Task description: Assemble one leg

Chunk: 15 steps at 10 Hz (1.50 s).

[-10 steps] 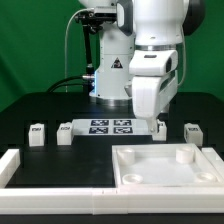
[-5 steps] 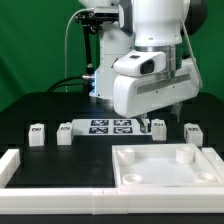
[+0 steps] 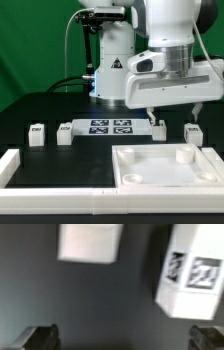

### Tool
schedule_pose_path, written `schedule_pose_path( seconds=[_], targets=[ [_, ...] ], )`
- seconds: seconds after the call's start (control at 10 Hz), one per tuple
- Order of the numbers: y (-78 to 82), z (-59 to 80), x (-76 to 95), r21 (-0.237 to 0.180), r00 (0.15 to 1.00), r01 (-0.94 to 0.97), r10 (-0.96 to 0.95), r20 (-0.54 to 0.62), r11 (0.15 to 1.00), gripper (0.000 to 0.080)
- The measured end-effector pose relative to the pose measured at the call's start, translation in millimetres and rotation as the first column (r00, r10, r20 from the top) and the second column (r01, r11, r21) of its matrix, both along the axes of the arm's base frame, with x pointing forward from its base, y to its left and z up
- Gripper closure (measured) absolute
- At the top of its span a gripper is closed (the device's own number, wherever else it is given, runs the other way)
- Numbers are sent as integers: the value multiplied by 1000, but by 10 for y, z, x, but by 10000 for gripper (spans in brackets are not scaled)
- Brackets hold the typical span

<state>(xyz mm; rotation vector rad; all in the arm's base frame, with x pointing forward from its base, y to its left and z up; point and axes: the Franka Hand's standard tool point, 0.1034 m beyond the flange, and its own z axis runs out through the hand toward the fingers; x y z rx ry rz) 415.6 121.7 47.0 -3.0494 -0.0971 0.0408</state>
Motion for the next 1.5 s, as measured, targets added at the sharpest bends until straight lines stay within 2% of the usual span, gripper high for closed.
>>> schedule_pose_path(
  seconds=[0.2,0.3,0.4,0.5,0.6,0.7,0.9,1.2,1.3,1.5],
  targets=[
    [316,17,-99,0,999,-12,12,-40,1000,150],
    [376,19,-77,6,999,-21,21,-28,1000,150],
    [353,7,-104,1,998,-26,26,-51,1000,150],
    [317,20,-177,-20,980,-45,41,-197,999,150],
    [348,31,-84,-18,968,-48,42,-246,999,150],
    [334,30,-159,-27,937,-61,48,-347,998,150],
    [314,6,-179,-34,849,-74,45,-527,997,150],
    [366,-40,-234,-23,682,-106,56,-729,994,150],
    [388,-115,-167,-17,675,-102,56,-736,995,150],
    [398,-227,-179,-20,681,-94,50,-731,995,150]
  ],
)
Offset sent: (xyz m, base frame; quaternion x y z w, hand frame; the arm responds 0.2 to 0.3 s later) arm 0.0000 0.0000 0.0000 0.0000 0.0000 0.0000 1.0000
